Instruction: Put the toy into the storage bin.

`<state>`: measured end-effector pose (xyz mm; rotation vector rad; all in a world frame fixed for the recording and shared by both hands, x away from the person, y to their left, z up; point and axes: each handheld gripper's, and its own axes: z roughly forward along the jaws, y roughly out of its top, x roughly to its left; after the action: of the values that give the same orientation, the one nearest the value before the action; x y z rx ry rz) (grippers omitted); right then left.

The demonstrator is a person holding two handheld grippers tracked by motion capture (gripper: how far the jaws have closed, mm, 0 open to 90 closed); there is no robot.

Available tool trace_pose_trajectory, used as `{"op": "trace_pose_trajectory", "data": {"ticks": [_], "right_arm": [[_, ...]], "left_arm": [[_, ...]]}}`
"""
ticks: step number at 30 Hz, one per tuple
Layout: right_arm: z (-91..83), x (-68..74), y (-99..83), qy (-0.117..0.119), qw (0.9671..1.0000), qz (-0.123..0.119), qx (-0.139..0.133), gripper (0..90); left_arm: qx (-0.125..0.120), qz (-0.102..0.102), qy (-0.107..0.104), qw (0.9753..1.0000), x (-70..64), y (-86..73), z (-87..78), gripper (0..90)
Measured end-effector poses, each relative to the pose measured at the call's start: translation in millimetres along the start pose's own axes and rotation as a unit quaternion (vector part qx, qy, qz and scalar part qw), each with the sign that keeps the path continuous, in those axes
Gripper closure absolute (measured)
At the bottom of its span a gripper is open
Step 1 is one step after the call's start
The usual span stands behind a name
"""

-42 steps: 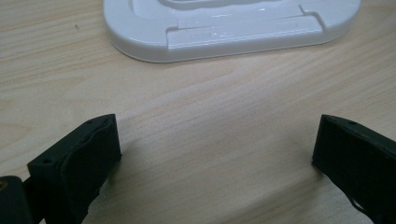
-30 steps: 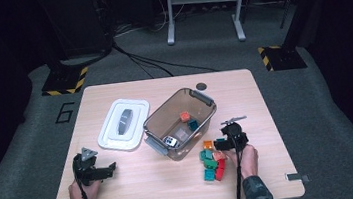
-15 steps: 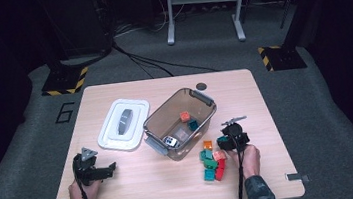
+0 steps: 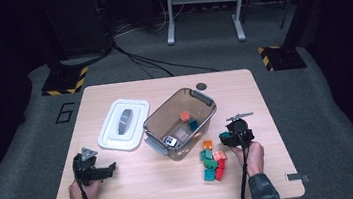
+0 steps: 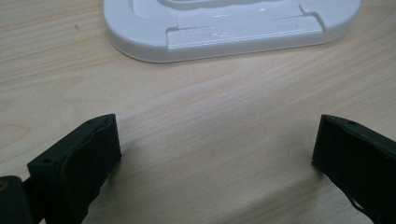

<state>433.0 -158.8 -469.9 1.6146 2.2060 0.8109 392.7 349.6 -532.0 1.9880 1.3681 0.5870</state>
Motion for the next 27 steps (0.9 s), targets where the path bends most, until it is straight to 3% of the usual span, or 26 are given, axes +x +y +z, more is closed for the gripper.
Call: {"op": "trace_pose_trajectory", "data": {"ticks": [3,4,27], "right_arm": [[-4.5,-0.7,2.3,0.003,1.0000,-0.001,-0.007,59.1],[-5.6,-2.4,3.5,-0.001,0.9998,-0.012,-0.016,59.1],[-40.8,-8.9,30.1,-0.011,0.9986,-0.011,-0.050,59.1]], "left_arm": [[-0.001,0.000,-0.001,1.0000,0.0,-0.1,0.2,0.6],[0.000,0.000,0.000,1.0000,0.0,0.0,0.0,0.6],[-0.002,0.000,0.000,1.0000,-0.1,-0.1,0.2,0.6]]}}
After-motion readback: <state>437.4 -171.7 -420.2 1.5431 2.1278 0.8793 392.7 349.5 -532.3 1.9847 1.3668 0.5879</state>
